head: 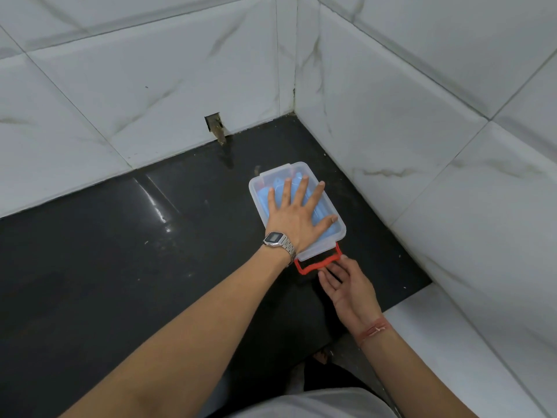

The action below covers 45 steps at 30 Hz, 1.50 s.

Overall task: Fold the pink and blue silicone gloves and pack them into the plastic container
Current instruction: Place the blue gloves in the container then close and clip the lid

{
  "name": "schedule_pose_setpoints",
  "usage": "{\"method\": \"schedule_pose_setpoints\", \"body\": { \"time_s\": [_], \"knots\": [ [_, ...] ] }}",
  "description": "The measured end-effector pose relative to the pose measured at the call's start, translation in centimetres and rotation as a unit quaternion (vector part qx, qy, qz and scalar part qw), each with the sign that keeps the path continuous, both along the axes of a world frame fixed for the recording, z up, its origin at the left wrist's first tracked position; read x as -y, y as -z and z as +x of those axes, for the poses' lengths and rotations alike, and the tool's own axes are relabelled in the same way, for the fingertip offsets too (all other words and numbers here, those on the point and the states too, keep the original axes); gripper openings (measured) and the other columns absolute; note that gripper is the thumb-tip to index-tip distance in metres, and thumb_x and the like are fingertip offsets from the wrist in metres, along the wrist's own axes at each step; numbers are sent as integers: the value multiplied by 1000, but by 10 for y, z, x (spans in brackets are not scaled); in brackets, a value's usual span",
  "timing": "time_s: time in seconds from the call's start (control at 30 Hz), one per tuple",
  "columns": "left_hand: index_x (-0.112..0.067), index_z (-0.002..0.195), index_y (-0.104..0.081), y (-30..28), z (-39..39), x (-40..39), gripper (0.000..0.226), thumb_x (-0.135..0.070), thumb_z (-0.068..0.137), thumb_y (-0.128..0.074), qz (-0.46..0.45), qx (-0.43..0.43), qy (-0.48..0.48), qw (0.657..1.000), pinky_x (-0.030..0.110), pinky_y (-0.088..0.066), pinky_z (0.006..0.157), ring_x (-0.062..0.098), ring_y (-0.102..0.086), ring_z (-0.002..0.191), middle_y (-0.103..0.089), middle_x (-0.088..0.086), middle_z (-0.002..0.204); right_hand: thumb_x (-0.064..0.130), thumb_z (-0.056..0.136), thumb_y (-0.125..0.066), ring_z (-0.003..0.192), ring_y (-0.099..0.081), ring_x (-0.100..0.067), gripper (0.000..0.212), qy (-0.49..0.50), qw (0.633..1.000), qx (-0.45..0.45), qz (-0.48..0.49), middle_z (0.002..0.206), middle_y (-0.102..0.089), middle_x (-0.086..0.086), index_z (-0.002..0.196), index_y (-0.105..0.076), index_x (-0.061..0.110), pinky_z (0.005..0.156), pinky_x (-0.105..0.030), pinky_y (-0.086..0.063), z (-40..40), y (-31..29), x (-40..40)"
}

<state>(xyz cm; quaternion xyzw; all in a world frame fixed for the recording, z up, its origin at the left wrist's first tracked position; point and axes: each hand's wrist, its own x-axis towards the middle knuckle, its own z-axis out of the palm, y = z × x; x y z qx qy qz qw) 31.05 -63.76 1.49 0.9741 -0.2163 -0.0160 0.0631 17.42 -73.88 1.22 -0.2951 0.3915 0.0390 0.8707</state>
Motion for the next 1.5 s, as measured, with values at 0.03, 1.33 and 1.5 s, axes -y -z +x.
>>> {"method": "schedule_pose_setpoints", "body": {
  "time_s": [0.03,1.33,1.5],
  "knots": [
    [-39,150,-3,-1,0,-1,77,-76,84,-10,-2,-2,4,1000,62,-4,112,35,-4,147,-7,1,162,18,95,-56,88,-71,-22,13,-1,1000,14,2,94,-72,-13,98,-66,10,71,-31,-59,-2,-2,0],
    [-13,89,-58,-21,-18,-32,18,-27,84,-69,-293,-76,221,927,23,-52,66,7,-58,69,-64,-4,80,27,92,-58,93,-71,-15,23,-70,990,102,-67,101,-73,-7,108,-66,12,76,-25,-58,9,6,-8],
    [-15,114,-63,-32,4,-22,23,-22,93,-55,-189,-36,280,941,35,-50,86,18,-62,96,-67,4,111,27,94,-56,79,-68,-13,18,-65,991,92,-72,86,-70,-4,101,-64,11,74,-26,-58,10,8,-6]
  ]
}}
